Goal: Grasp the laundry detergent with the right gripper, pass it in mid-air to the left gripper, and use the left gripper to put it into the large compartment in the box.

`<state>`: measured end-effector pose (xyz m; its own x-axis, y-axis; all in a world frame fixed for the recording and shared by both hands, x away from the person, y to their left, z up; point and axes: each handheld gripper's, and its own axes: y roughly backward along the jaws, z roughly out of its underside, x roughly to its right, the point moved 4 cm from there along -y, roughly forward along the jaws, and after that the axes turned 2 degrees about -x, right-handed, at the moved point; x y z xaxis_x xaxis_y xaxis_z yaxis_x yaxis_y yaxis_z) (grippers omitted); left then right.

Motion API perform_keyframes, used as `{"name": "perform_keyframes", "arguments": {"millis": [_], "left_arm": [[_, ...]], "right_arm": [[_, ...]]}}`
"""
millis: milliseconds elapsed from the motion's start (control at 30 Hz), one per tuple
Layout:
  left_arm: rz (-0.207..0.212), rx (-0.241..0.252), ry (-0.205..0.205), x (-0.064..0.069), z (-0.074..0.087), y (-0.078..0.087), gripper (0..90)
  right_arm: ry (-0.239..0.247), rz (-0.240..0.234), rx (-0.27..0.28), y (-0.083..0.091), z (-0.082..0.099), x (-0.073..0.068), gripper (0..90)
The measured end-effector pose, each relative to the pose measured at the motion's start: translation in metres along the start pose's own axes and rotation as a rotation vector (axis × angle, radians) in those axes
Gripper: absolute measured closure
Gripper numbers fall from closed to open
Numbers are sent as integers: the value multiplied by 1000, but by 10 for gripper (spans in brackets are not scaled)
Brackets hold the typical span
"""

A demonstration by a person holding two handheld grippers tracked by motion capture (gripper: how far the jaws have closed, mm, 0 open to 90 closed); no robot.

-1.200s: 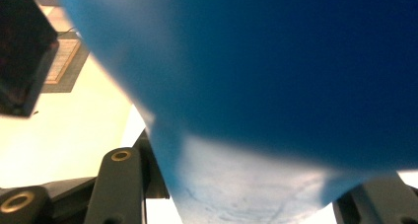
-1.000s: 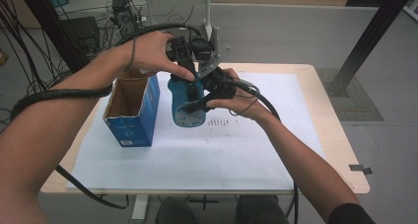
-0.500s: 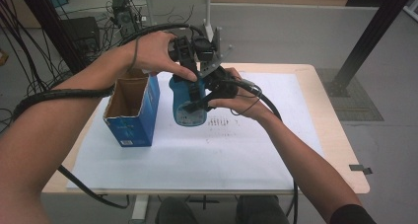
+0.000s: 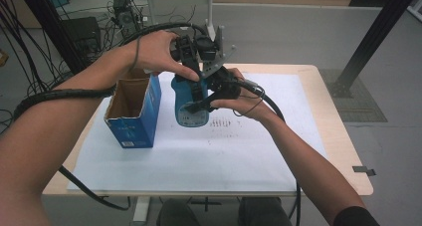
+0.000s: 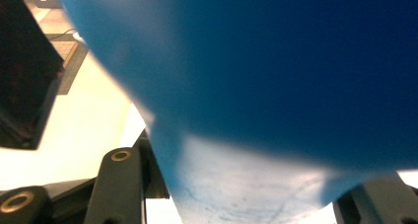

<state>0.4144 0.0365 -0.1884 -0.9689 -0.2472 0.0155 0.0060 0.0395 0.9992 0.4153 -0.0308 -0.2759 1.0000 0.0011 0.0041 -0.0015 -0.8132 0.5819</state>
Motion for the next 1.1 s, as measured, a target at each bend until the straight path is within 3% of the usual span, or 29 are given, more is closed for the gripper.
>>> {"name": "perform_keyframes", "arguments": {"millis": [1100], "left_arm": [[-10,2,-4,1,-2,3,60]], "right_arm": [[1,12,5,4,0,-1,443]]}}
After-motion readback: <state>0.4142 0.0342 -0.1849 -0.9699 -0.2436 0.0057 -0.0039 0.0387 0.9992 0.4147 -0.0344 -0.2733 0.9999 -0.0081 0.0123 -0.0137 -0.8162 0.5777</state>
